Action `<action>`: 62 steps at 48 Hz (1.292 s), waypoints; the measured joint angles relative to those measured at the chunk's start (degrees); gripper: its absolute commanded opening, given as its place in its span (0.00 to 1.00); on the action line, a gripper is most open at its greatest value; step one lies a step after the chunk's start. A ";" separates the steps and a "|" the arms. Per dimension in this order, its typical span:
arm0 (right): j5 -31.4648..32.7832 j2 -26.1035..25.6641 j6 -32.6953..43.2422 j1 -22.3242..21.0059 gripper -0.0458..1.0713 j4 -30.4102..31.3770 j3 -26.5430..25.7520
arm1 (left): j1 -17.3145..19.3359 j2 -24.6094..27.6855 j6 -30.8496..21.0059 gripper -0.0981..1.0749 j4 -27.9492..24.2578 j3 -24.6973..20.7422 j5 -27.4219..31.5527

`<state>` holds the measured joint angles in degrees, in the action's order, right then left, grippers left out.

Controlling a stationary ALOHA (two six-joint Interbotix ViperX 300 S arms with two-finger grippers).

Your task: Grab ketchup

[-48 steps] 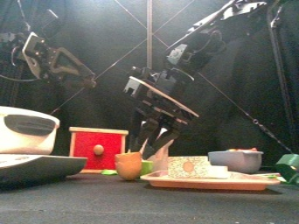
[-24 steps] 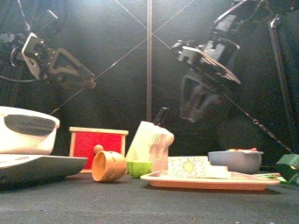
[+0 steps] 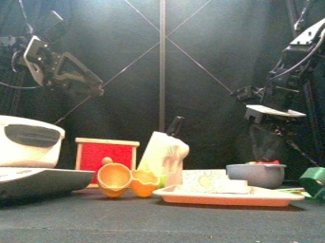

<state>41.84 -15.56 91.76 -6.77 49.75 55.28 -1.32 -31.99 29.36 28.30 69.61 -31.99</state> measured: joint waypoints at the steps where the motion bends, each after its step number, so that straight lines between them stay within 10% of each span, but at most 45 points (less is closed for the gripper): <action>1: -0.35 0.09 0.00 0.00 0.68 0.00 0.09 | 0.00 0.00 0.00 0.81 0.00 0.09 0.00; 30: -3.34 2.20 -11.34 -2.29 0.83 -4.57 -0.35 | 0.26 0.00 0.00 0.81 0.00 0.18 0.00; 44: -5.36 4.66 -11.43 -2.72 0.62 -3.87 -1.05 | 0.26 0.00 0.00 0.81 0.00 0.18 0.00; 62: 0.79 -1.76 -11.43 2.99 0.60 -4.92 -4.75 | 0.18 0.00 0.35 0.81 -0.18 0.18 0.09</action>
<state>42.63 -17.31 80.33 -3.78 44.82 50.54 -1.14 -31.99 29.71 28.13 69.79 -31.90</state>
